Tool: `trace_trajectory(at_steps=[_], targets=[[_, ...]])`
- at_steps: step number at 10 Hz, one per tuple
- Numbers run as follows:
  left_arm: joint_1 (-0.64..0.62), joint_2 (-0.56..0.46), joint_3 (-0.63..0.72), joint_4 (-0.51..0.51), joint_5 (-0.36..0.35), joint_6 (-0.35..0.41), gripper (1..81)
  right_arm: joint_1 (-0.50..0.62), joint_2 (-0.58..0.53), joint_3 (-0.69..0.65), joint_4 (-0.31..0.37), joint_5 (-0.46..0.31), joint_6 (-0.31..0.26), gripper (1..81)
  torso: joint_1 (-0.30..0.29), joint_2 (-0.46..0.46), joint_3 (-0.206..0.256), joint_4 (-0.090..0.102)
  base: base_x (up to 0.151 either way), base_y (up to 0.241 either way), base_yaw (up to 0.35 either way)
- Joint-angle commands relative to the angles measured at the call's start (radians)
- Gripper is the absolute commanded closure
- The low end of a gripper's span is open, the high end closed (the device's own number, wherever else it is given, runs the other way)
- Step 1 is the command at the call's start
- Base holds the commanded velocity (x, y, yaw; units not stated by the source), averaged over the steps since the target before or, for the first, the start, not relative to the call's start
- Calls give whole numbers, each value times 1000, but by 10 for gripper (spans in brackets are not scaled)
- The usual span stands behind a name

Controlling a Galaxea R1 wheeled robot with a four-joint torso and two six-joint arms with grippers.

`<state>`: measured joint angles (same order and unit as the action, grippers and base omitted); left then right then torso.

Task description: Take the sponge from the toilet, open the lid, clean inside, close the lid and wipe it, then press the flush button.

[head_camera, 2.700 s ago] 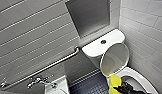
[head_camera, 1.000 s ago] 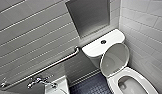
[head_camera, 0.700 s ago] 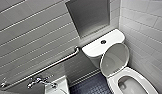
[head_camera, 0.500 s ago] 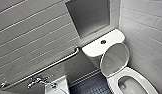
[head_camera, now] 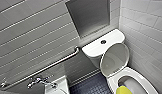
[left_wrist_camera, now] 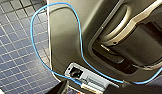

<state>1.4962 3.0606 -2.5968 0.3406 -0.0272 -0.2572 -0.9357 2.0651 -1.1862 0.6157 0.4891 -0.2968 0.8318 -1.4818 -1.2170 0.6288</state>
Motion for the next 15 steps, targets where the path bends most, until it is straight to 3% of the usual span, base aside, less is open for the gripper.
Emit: trace_trajectory(at_steps=[1,4,8,13,15], targets=[[19,-26,-6,2,76,10,10,198,91,-94,145,-256,-96,811,0,0,0,0,0,0,0],[19,-31,-6,1,76,10,10,329,219,-330,191,-395,-96,811,0,0,0,0,0,0,0],[19,-29,-9,-2,76,9,10,488,302,-473,251,-451,-94,811,0,0,0,0,0,0,0],[19,-35,-11,-8,78,9,10,459,473,-766,344,-466,-91,811,0,0,0,0,0,0,0],[19,-37,-11,-6,78,9,10,429,468,-768,360,-459,-90,811,0,0,0,0,0,0,0]])
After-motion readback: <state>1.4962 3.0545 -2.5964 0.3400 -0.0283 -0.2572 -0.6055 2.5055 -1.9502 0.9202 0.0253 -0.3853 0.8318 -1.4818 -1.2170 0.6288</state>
